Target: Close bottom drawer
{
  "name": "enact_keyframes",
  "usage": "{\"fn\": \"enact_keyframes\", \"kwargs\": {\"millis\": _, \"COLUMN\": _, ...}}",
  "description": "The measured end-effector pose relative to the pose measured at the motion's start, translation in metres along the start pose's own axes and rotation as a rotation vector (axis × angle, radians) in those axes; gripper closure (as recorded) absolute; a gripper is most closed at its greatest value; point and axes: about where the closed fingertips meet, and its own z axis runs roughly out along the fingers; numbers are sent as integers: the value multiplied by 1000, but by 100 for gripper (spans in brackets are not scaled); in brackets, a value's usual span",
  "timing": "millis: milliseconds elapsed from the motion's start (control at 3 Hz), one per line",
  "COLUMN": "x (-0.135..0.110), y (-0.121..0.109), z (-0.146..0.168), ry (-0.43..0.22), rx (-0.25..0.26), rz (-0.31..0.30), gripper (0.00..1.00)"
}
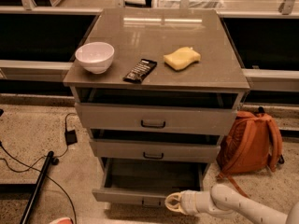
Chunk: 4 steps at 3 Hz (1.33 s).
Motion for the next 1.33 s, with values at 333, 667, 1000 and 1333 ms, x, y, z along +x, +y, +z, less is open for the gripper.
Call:
{"fn": "enact_keyframes", "kwargs": {"millis": 333, "x": 6, "y": 27, "z": 28, "ry": -56, "rx": -71, "rz": 9, "gripper": 100}}
{"fn": "enact_keyframes", "kwargs": {"millis": 667, "x": 33, "y": 37, "z": 59, "ry": -57, "rx": -61, "rz": 16, "gripper": 100}}
{"fn": "enact_keyframes", "kwargs": {"millis": 1000, "x": 51, "y": 36, "z": 72, "ry": -44, "rx": -9, "rz": 45, "gripper": 100}}
{"fn": "enact_keyframes", "kwargs": {"millis": 1333, "x": 52, "y": 35, "z": 72, "ry": -42, "rx": -1, "rz": 44, "gripper": 100}}
